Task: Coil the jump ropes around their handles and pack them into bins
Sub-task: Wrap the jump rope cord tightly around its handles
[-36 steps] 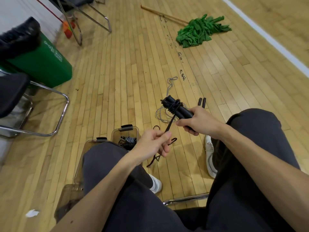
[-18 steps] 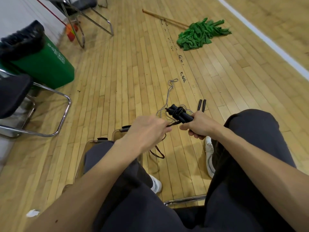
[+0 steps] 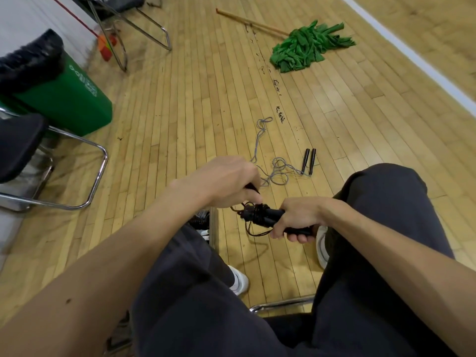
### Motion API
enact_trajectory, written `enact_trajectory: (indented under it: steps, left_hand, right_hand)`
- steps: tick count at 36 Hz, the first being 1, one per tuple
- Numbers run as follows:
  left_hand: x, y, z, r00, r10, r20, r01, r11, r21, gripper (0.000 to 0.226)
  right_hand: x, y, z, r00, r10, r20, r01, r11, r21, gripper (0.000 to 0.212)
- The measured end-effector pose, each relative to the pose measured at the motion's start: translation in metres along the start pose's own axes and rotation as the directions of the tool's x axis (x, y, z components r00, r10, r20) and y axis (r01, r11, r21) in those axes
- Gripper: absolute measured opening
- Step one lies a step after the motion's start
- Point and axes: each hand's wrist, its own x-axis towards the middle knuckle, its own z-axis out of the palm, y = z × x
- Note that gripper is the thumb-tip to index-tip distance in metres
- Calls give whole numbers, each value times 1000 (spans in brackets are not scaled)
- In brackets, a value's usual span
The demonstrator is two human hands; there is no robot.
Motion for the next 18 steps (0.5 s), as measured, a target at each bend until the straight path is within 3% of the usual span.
enact_trajectory:
  steps: [12,18]
  left_hand:
    - [27,-14,15,996,-10,93,35,961,-276,31]
    - [26,-24,27,996,-23,92,65,873,-484,26]
  right_hand:
    - [0,0,20,993,-116,17,118,978,-170,15]
    - [-5,-2,20,980,-185,74,195,969,-155,15]
